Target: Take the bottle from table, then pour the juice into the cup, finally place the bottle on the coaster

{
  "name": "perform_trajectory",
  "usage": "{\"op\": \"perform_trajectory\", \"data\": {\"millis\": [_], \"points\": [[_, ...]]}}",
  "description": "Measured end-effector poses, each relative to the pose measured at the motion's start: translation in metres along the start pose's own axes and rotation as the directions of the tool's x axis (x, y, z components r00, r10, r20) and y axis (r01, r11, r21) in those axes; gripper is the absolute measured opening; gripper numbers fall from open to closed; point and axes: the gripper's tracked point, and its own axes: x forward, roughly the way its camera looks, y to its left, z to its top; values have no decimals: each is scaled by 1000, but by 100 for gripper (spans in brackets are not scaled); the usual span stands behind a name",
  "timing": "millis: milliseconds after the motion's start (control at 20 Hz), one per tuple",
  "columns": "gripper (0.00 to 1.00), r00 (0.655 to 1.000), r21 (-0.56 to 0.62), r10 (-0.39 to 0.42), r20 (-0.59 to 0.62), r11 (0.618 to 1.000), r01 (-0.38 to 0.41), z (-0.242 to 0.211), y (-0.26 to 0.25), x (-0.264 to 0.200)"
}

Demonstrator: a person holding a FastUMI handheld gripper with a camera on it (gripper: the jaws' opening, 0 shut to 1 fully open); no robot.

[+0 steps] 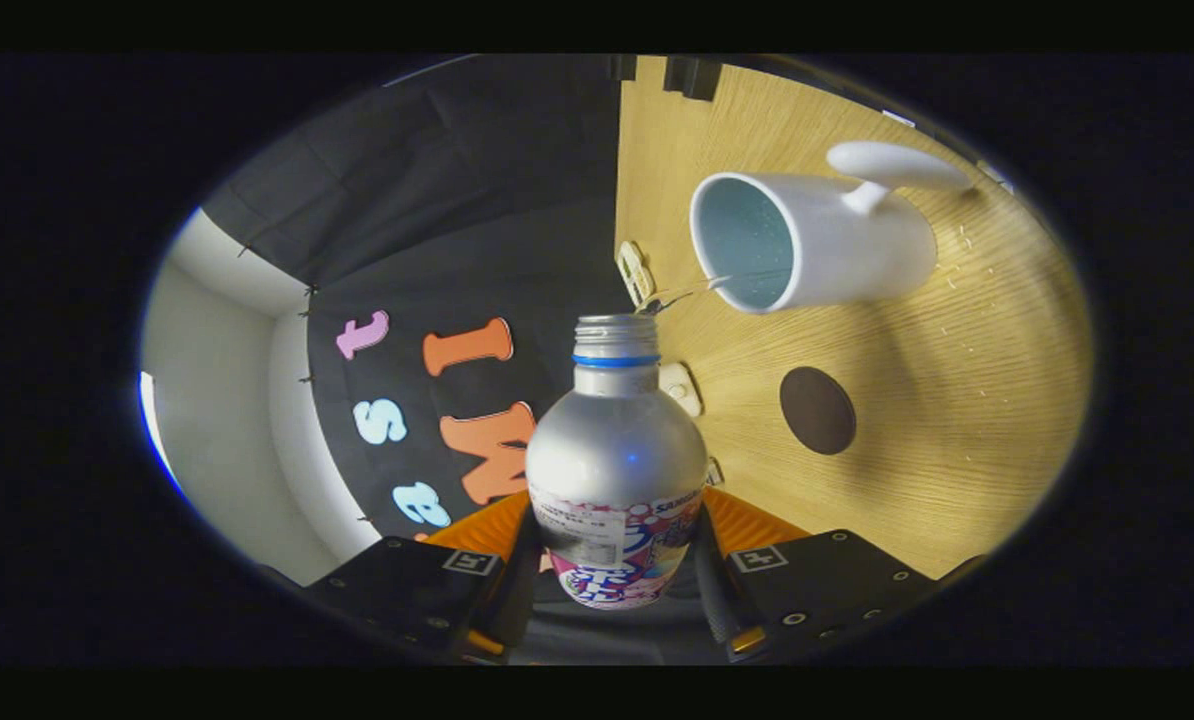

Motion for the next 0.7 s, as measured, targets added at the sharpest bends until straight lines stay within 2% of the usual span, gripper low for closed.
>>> {"op": "perform_trajectory", "data": {"millis": [700], "points": [[69,999,47,-23,27,999,22,8,-1,6]]}}
